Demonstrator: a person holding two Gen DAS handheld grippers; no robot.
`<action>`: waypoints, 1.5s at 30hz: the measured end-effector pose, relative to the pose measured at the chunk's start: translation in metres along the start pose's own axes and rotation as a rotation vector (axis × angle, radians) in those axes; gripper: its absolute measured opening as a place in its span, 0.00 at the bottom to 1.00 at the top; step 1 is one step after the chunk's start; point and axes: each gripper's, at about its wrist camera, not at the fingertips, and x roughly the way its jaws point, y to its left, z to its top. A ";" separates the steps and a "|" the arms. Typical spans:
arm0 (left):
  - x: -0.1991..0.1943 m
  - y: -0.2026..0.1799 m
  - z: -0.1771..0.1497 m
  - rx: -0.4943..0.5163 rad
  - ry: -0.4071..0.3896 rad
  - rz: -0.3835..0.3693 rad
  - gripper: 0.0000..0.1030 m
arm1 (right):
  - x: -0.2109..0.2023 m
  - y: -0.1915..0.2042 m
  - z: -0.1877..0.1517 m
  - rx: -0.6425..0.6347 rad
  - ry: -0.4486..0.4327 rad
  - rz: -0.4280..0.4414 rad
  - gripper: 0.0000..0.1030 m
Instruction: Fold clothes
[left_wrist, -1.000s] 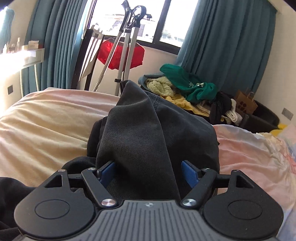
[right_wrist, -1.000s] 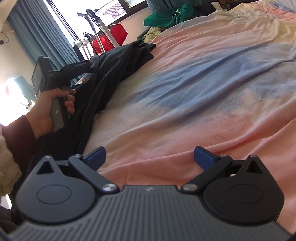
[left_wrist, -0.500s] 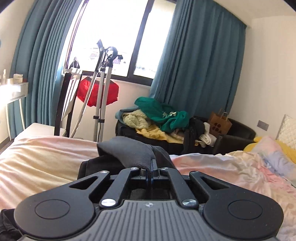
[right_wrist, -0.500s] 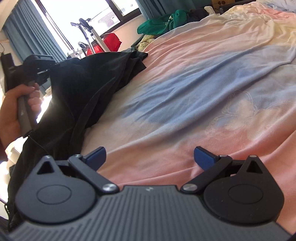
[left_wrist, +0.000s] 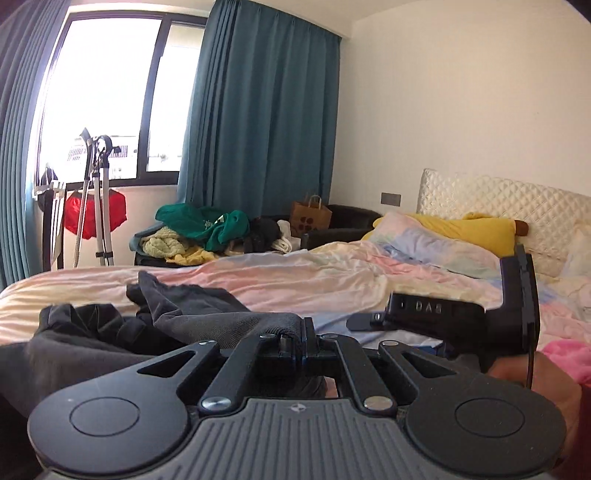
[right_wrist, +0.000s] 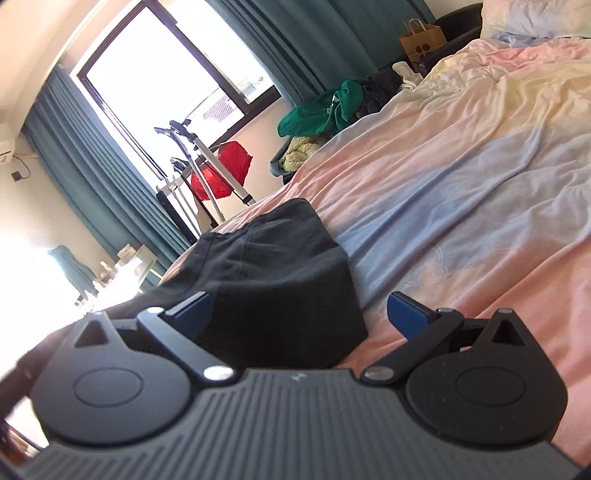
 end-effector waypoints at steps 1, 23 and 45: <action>-0.004 -0.001 -0.016 -0.033 0.023 0.009 0.03 | -0.003 -0.001 0.000 0.009 0.001 0.003 1.00; -0.011 0.027 -0.060 -0.171 0.114 0.087 0.07 | 0.011 0.051 -0.029 -0.119 0.069 0.124 0.97; 0.014 0.034 -0.066 -0.196 0.173 0.122 0.10 | 0.182 0.092 -0.021 -0.327 0.294 0.132 0.94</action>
